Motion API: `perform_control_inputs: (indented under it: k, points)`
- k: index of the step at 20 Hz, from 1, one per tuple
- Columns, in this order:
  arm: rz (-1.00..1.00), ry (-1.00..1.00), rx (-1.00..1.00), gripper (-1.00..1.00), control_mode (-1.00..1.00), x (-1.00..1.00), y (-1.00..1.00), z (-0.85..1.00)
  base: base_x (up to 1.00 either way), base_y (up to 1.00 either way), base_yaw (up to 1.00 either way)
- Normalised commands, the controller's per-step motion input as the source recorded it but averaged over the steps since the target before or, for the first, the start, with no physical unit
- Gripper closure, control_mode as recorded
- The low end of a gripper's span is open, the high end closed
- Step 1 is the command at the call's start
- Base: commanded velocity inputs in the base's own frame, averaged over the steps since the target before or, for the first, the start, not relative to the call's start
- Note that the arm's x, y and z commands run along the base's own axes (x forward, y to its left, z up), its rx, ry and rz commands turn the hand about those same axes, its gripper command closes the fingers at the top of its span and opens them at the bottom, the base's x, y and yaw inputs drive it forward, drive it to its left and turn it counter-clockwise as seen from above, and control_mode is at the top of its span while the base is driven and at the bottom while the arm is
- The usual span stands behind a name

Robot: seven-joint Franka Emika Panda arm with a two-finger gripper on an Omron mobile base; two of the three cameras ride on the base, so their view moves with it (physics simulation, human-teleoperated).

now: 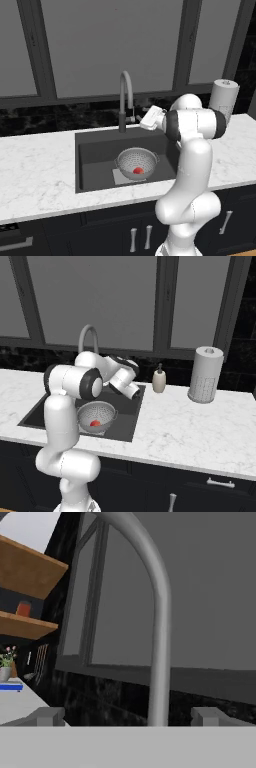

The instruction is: Put the colander in the sink, put the peach in the colander, and turn on the sink faucet and pour water over the colander.

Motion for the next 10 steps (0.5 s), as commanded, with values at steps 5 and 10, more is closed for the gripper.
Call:
perform_control_inputs:
  k: [5,10]
  points:
    - [0.0,0.11,0.0,-1.0,-1.0,0.42,0.0,-0.01,0.0,0.0,0.0]
    - [0.0,0.04,0.0,-1.0,-1.0,0.36,0.04,-0.02,0.0,0.0,0.0]
